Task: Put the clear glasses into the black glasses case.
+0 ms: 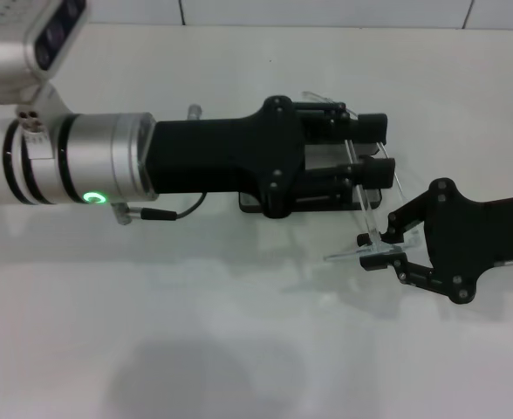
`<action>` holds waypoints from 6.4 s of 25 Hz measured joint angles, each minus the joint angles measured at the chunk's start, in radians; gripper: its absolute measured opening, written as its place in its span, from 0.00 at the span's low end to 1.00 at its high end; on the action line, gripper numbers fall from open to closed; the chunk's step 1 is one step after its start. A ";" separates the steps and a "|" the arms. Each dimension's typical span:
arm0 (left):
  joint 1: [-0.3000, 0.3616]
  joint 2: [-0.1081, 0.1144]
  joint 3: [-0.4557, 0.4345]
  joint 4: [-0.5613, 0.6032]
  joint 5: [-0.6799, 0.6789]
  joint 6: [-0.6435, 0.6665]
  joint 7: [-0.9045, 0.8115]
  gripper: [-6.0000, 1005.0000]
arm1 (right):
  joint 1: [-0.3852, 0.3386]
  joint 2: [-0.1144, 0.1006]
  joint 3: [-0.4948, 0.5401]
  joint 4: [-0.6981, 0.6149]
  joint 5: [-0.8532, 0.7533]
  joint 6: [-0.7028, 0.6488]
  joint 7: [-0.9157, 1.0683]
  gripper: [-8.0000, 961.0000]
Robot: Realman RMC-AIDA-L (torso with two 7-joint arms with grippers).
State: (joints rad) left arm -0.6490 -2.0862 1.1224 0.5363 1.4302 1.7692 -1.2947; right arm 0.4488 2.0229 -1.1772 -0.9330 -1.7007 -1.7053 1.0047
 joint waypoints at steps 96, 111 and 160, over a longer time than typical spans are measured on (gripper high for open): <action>0.020 -0.017 0.209 -0.146 -0.364 -0.222 0.390 0.48 | 0.200 -0.017 0.025 0.455 0.214 -0.113 0.043 0.13; 0.035 -0.012 0.226 -0.155 -0.399 -0.240 0.454 0.48 | 0.186 -0.041 0.024 0.431 0.188 -0.059 0.112 0.13; 0.103 0.004 -0.019 -0.151 -0.426 -0.401 0.479 0.47 | -0.040 -0.003 -0.451 -0.287 -0.222 0.720 0.610 0.34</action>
State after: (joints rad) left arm -0.5464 -2.0825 1.1033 0.3850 1.0046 1.3684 -0.8155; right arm 0.4091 2.0195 -1.6279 -1.2201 -1.9223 -0.9854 1.6151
